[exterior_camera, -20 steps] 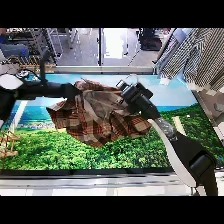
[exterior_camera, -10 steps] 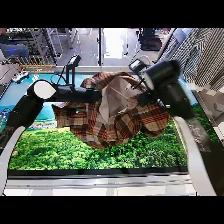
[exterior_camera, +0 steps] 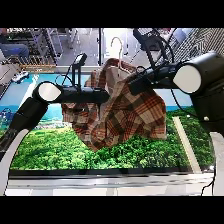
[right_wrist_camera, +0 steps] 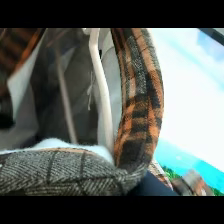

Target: Fold the clothes and pants, and hang the long-sleeved shirts on hangers.

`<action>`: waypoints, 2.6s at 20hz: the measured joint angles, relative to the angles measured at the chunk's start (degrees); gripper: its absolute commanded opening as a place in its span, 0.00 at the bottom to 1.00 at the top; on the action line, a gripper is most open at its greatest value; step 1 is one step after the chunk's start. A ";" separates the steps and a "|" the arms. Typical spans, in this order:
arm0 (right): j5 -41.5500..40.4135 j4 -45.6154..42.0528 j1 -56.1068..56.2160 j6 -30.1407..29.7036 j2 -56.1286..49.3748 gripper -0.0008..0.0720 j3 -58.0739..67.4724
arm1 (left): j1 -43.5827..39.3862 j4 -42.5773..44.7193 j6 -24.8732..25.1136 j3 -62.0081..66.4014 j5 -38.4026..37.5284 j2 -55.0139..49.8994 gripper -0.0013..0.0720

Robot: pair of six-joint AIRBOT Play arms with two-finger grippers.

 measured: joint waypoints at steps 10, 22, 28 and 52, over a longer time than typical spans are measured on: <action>-17.62 -11.80 -1.75 16.28 7.41 0.10 -4.07 | 0.59 -2.19 1.73 0.00 -1.57 3.08 0.73; 16.68 -41.44 -36.89 18.18 18.36 0.10 -3.30 | 12.33 4.26 1.79 0.00 -3.23 16.63 0.73; 12.09 -49.40 -67.84 14.12 19.12 0.10 6.47 | 20.50 9.97 1.79 0.00 -13.44 18.78 0.72; -40.30 -14.27 -126.35 25.03 9.22 0.90 4.15 | 25.75 10.75 -1.29 0.00 -24.59 20.81 0.72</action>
